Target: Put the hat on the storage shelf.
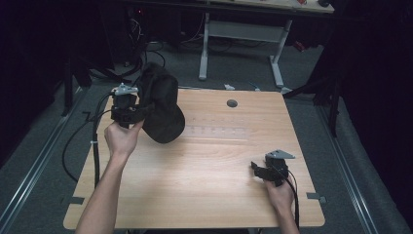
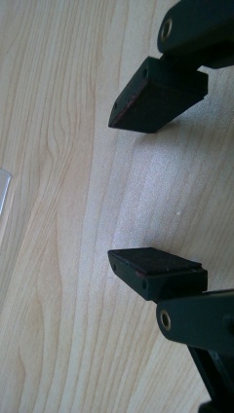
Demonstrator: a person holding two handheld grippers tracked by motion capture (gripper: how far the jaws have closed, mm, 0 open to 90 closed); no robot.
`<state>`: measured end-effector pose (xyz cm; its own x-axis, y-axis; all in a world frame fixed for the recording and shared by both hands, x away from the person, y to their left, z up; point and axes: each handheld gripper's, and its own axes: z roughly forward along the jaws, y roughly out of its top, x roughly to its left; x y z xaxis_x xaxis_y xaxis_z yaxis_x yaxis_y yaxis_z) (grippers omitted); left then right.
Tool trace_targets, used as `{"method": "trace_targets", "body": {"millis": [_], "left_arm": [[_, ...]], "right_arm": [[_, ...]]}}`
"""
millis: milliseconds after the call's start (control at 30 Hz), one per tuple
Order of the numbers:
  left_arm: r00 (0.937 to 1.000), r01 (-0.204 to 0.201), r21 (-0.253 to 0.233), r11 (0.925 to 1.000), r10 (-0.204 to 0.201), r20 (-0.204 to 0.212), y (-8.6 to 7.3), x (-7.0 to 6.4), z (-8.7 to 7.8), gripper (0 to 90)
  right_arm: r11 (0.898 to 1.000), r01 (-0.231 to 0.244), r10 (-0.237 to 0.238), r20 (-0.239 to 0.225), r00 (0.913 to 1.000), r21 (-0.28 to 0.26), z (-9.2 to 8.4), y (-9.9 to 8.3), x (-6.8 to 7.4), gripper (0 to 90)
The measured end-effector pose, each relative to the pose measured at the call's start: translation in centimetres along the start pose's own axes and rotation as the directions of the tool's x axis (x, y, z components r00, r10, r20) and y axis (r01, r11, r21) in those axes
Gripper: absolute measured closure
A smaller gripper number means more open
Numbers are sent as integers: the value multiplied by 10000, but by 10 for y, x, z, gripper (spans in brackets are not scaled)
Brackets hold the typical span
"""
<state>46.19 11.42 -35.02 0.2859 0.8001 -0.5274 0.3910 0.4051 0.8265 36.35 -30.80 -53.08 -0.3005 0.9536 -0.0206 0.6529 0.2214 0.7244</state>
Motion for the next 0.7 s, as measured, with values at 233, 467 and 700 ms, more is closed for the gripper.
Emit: {"method": "trace_targets", "body": {"millis": [233, 467, 700], "left_arm": [[9999, -28, -42, 10000, 27, -140, 4, 0, 9, 814], [9994, -44, -102, 9999, 40, -347, 8, -4, 20, 814], [9972, -324, 0, 9995, 323, -680, 7, -13, 34, 813]], "right_arm": [[10000, -2, 2, 5, 10000, -2, 0, 0, 0, 338], [10000, -10, 10, 10, 10000, -5, 0, 0, 0, 337], [10000, -17, 17, 9, 10000, -6, 0, 0, 0, 337]]}}
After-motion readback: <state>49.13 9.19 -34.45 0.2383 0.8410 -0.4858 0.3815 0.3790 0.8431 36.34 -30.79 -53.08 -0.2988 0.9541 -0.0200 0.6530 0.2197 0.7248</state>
